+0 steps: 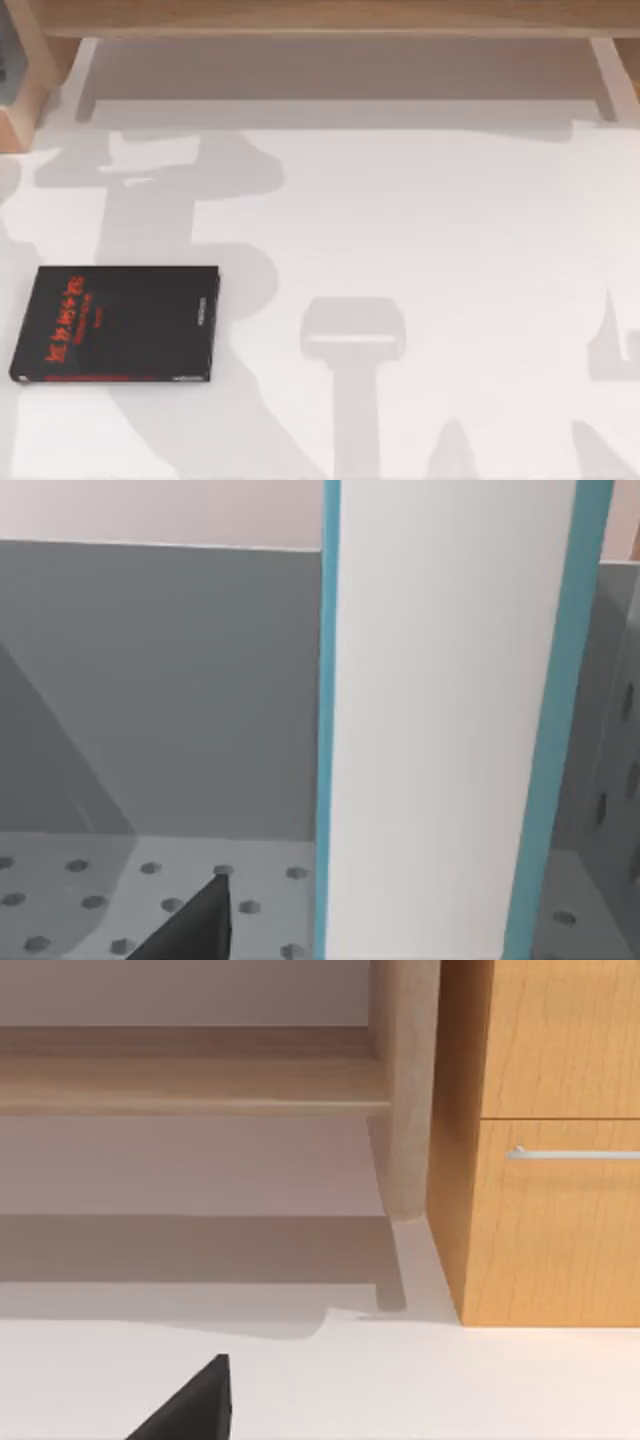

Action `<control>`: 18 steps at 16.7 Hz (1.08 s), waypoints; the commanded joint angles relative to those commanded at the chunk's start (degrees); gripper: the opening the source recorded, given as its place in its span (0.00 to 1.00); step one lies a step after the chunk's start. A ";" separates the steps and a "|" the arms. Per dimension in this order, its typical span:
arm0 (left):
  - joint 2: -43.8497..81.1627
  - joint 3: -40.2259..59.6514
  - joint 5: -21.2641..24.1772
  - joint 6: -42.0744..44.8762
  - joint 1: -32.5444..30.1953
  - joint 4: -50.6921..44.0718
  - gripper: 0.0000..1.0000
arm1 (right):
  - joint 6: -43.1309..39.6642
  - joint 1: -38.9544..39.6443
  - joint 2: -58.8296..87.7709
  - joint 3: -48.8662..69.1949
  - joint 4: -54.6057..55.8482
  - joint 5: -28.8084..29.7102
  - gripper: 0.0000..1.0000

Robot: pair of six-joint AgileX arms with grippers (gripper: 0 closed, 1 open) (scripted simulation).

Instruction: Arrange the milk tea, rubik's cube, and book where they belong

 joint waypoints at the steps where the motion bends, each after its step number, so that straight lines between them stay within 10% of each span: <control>1: 2.11 1.38 0.37 -0.03 0.29 1.37 1.00 | 0.00 0.00 0.00 0.00 0.00 0.00 1.00; 18: 10.56 11.82 -0.44 -0.12 -0.72 0.44 1.00 | 0.00 0.00 0.00 0.00 0.00 0.00 1.00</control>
